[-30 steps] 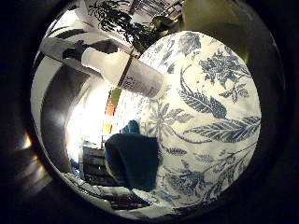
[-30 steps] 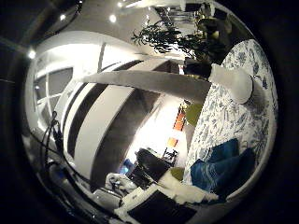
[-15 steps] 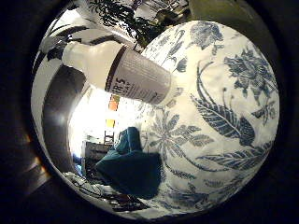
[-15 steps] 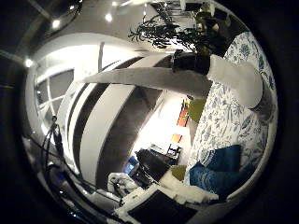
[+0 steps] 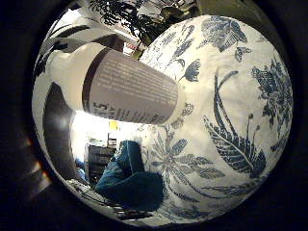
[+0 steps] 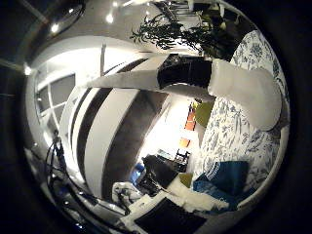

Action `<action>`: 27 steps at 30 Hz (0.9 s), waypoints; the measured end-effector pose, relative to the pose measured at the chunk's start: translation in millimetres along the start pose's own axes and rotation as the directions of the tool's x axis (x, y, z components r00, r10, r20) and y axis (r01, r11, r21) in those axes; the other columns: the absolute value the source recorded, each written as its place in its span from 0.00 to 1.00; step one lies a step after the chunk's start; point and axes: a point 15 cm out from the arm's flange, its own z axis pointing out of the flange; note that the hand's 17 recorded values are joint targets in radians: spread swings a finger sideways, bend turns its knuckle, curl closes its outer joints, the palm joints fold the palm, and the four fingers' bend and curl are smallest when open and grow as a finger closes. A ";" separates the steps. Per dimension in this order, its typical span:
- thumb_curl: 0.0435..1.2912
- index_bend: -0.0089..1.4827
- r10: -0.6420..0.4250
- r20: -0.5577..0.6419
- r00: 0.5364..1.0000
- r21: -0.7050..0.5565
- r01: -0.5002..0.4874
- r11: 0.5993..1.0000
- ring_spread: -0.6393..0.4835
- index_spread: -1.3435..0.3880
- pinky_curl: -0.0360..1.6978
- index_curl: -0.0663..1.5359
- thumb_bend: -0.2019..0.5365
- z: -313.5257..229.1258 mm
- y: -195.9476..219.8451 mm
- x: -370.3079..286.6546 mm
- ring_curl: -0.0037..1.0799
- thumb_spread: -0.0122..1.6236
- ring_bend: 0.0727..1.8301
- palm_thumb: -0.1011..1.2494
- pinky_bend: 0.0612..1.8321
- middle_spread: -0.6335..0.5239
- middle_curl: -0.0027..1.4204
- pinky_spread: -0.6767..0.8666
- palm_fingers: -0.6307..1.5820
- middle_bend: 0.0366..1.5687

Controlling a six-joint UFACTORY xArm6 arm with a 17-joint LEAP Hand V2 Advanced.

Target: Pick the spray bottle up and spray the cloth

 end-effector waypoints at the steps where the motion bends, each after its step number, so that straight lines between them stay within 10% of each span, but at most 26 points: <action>1: 0.21 0.11 0.005 0.002 1.000 -0.002 -0.005 1.000 0.73 0.67 0.18 0.21 0.23 1.7 0.3 0.9 0.25 0.60 0.19 0.46 0.23 0.60 0.26 0.67 0.35 0.18; 27: 0.21 0.11 0.018 -0.043 0.999 -0.090 -0.022 0.996 0.71 0.68 0.18 0.22 0.24 61.8 -4.1 5.9 0.26 0.61 0.20 0.47 0.19 0.56 0.27 0.68 0.40 0.21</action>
